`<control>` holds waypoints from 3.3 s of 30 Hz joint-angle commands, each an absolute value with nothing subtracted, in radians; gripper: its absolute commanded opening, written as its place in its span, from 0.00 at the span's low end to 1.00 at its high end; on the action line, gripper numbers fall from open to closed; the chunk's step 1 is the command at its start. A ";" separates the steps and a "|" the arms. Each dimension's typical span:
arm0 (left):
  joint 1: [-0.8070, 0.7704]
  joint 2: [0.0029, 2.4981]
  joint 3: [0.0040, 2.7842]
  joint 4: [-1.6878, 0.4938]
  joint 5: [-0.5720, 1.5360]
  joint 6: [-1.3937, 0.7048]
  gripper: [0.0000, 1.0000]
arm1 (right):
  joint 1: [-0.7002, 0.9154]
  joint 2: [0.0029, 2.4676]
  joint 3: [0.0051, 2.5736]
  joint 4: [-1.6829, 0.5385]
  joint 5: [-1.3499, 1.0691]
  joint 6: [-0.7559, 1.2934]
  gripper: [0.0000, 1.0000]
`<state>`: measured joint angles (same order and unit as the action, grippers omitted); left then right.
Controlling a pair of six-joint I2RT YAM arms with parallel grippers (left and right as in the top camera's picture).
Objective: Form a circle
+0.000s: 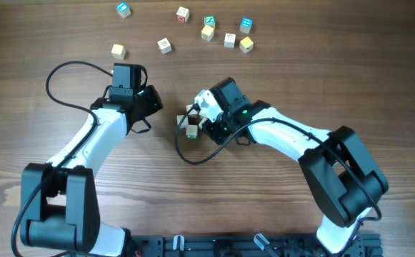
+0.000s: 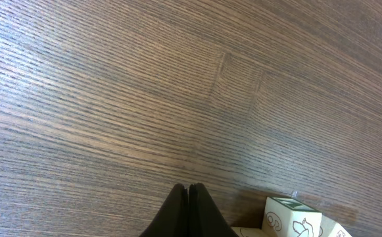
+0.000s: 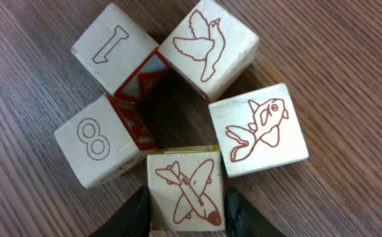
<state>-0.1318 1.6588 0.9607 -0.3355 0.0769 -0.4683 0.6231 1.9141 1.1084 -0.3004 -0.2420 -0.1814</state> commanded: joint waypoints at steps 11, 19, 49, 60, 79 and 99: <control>-0.133 1.672 0.966 -0.332 0.074 -0.449 0.06 | 0.629 1.921 1.107 -0.331 -0.236 -0.210 0.48; -0.133 1.672 0.966 -0.331 0.074 -0.449 0.06 | 0.627 1.809 1.152 -0.341 -0.236 -0.189 0.57; -0.133 1.672 0.966 -0.332 0.074 -0.449 0.06 | 0.562 1.880 1.097 -0.461 -0.270 0.130 0.04; -0.133 1.672 0.966 -0.332 0.074 -0.449 0.05 | 0.628 1.882 1.097 -0.453 -0.210 0.071 0.04; -0.133 1.672 0.966 -0.332 0.074 -0.449 0.05 | 0.629 1.928 1.097 -0.413 -0.315 0.000 0.04; -0.133 1.672 0.966 -0.332 0.074 -0.449 0.04 | 0.629 1.928 1.097 -0.396 -0.139 0.008 0.04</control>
<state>-0.1318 1.6588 0.9607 -0.3351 0.0769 -0.4683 0.6277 1.9095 1.1072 -0.4068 -0.1516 0.0204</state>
